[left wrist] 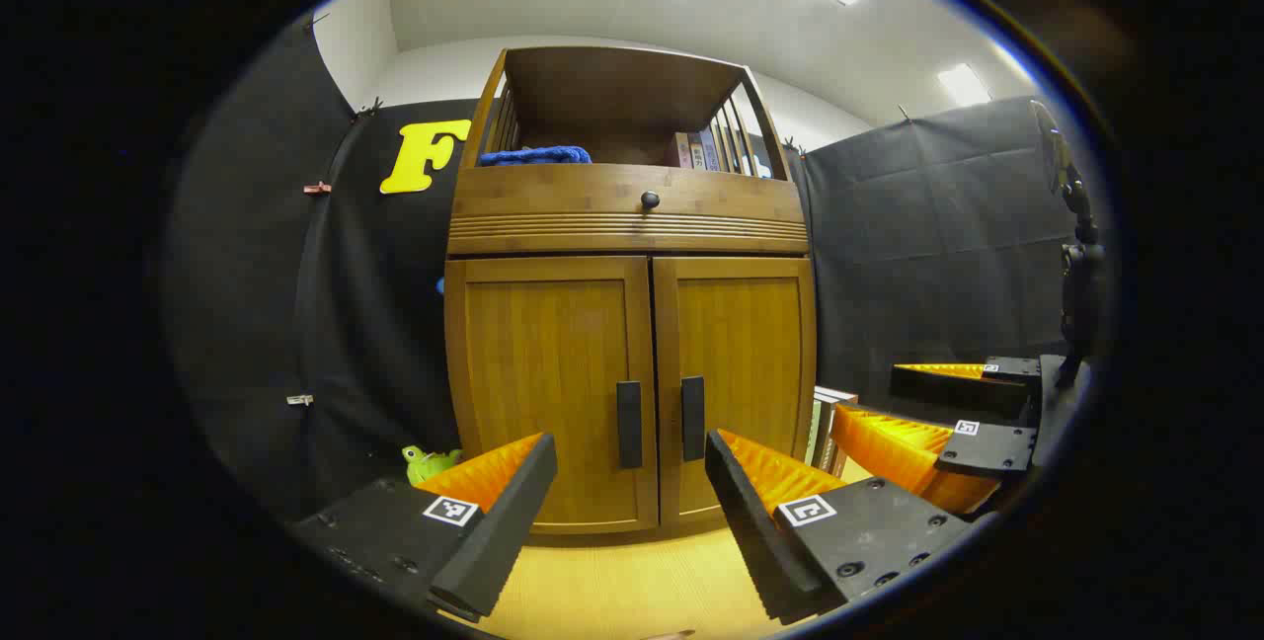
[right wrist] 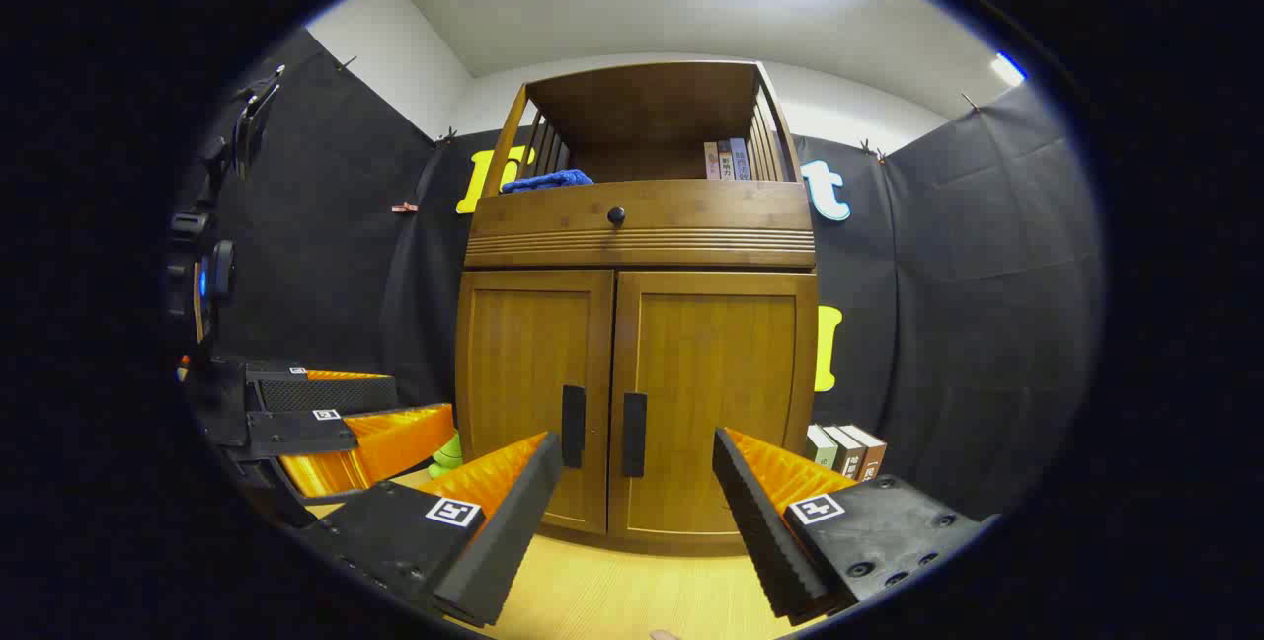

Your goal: Open the right door of the double-door shoe cabinet with the right hand, and open the left door with the left hand.

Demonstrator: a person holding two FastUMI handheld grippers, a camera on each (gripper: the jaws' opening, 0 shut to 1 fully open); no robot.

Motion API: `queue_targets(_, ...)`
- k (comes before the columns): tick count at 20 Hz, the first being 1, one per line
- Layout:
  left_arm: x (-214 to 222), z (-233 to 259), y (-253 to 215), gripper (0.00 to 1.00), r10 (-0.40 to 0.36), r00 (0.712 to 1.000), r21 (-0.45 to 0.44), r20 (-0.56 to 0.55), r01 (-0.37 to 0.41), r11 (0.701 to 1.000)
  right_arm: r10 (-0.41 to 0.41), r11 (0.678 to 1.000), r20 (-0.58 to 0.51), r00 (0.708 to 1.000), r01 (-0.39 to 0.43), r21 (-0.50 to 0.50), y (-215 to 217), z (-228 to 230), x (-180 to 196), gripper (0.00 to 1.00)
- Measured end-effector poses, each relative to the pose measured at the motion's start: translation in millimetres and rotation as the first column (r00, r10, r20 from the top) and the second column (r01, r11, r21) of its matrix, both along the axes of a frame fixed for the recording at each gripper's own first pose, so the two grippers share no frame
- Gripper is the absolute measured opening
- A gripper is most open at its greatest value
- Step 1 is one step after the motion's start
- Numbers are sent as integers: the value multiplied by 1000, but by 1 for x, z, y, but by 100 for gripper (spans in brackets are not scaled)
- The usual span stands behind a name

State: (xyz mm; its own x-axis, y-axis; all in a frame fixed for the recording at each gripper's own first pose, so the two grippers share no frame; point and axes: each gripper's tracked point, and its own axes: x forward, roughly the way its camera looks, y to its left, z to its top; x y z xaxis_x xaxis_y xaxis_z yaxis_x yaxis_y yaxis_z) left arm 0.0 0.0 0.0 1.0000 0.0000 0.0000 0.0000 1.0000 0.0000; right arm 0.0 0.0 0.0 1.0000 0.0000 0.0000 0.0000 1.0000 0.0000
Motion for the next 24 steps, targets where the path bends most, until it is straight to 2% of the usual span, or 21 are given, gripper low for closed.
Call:
queue_targets(3,1,0,-1,94,-18,1000,-15,4,18,1000,6,1000,32,999,-7,16,4,8,7,97)
queue_targets(4,3,2,1,92,-10,1000,-22,9,10,1000,19,1000,26,999,-19,14,7,6,9,97)
queue_targets(7,8,-3,6,94,0,1000,-34,-10,0,999,25,999,17,1000,-26,27,9,3,17,97)
queue_targets(10,10,-4,9,97,-2,1000,-45,-17,1,999,28,1000,-31,999,-27,13,12,-13,23,97)
queue_targets(11,10,-4,11,94,2,1000,-46,-16,-2,999,33,999,-39,999,-32,17,14,-16,23,96)
queue_targets(14,12,-5,11,94,-1,1000,-53,-12,0,999,35,999,-57,998,-34,19,14,-23,25,97)
queue_targets(24,13,-4,12,94,5,1000,-66,-2,-5,998,10,999,-6,1000,-10,44,3,-5,20,97)
